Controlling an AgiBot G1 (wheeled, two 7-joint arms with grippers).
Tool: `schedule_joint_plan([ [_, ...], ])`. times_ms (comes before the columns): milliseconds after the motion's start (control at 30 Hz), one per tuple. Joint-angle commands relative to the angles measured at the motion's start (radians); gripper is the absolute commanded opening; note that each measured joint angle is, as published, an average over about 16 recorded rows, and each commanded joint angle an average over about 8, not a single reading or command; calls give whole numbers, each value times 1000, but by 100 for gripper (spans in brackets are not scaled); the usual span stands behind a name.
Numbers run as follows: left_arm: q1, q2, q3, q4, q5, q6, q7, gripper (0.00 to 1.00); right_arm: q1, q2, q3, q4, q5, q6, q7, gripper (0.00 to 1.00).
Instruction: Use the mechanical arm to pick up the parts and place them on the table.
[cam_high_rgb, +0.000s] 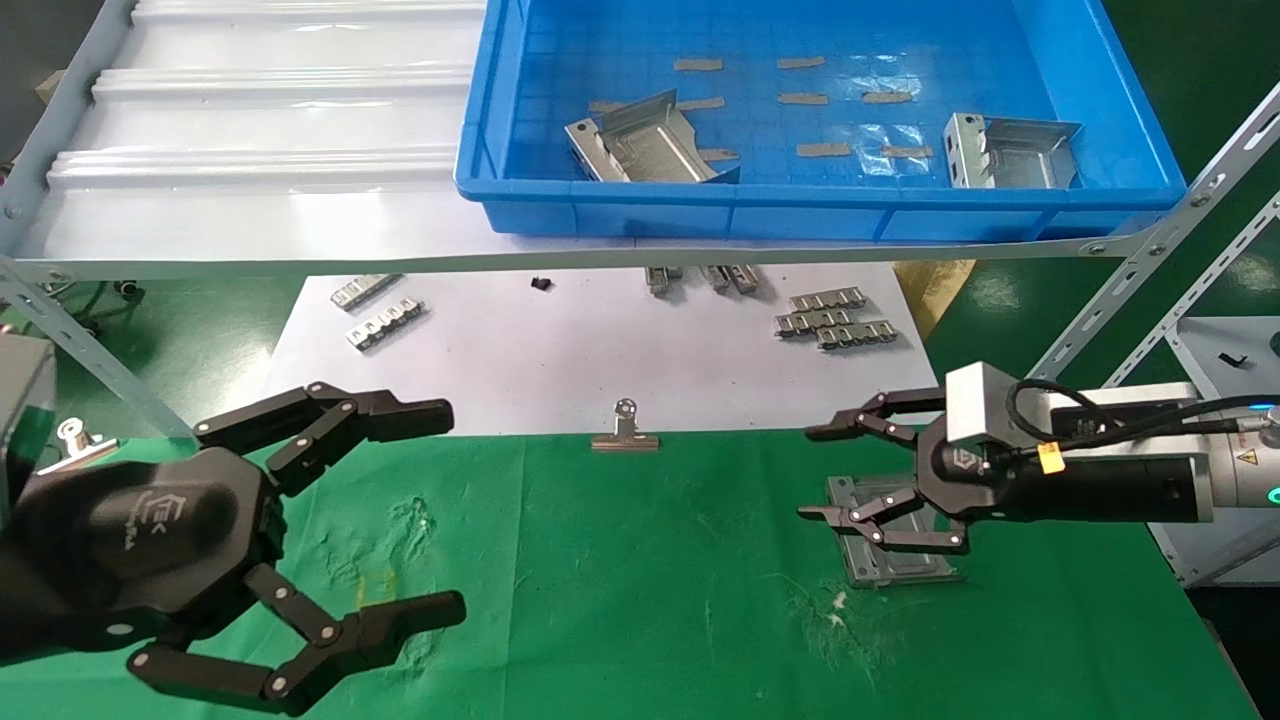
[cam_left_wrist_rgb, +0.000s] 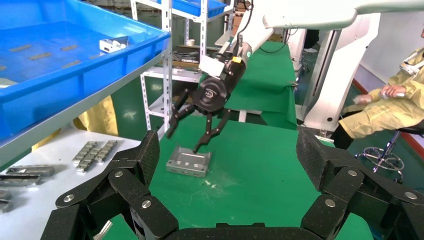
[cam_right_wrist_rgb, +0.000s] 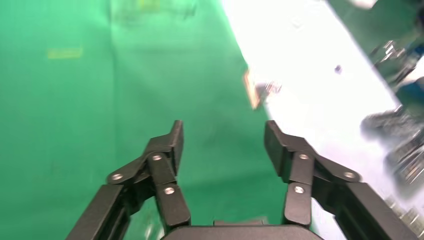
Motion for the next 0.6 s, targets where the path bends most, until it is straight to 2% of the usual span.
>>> schedule_joint_plan([
  [33, 0, 0, 0, 0, 0, 0, 0, 100, -14, 5, 20, 15, 40, -7, 29, 100],
  [400, 0, 0, 0, 0, 0, 0, 0, 100, -21, 7, 24, 25, 37, -3, 31, 100],
  [600, 0, 0, 0, 0, 0, 0, 0, 100, -69, 29, 76, 109, 56, 5, 89, 100],
])
